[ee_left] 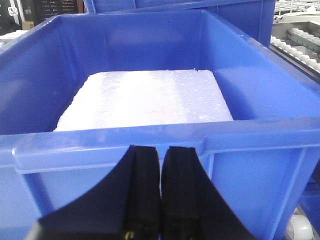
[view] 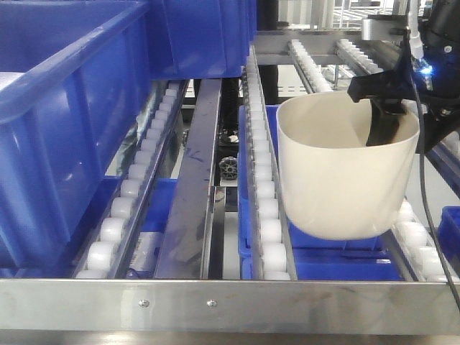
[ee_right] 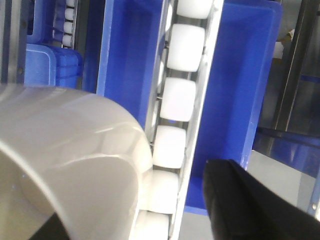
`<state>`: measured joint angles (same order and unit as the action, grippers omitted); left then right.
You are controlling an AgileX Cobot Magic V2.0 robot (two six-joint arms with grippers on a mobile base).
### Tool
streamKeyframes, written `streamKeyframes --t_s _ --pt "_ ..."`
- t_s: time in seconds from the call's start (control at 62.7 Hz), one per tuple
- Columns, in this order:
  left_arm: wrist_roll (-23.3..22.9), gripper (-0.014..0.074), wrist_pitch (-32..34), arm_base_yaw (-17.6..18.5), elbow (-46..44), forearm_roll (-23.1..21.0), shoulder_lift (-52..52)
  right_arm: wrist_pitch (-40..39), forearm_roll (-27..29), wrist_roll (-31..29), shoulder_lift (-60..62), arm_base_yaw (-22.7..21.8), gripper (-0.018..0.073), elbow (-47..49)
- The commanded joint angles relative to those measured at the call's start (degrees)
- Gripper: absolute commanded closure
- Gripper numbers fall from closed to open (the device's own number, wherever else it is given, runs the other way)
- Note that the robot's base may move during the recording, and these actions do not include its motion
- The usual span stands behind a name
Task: Move white bin to right shelf second layer
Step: 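Lower the bin onto the roller tracks with the right gripper, then open the right gripper and lift it away from the bin rim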
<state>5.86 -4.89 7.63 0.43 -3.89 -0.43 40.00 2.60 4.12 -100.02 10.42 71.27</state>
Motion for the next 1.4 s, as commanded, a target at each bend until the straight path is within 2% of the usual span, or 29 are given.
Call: streamKeyframes --t_s 0.0,0.239,0.734,1.388 --pt "-0.1 0.0512 4.9 0.3 2.1 -0.3 -0.8 -2.3 0.3 -0.2 3.4 -0.4 0.009 1.8" --pt "-0.1 0.0512 4.9 0.3 2.1 -0.3 -0.8 -2.3 2.1 -0.2 3.4 -0.3 0.009 1.8" --pt "-0.1 0.0512 4.9 0.3 2.1 -0.3 -0.8 -2.0 2.2 -0.2 3.7 0.8 0.009 1.8" --pt "-0.1 0.0512 4.9 0.3 2.1 -0.3 -0.8 -2.4 2.2 -0.2 10.0 1.0 0.009 1.8"
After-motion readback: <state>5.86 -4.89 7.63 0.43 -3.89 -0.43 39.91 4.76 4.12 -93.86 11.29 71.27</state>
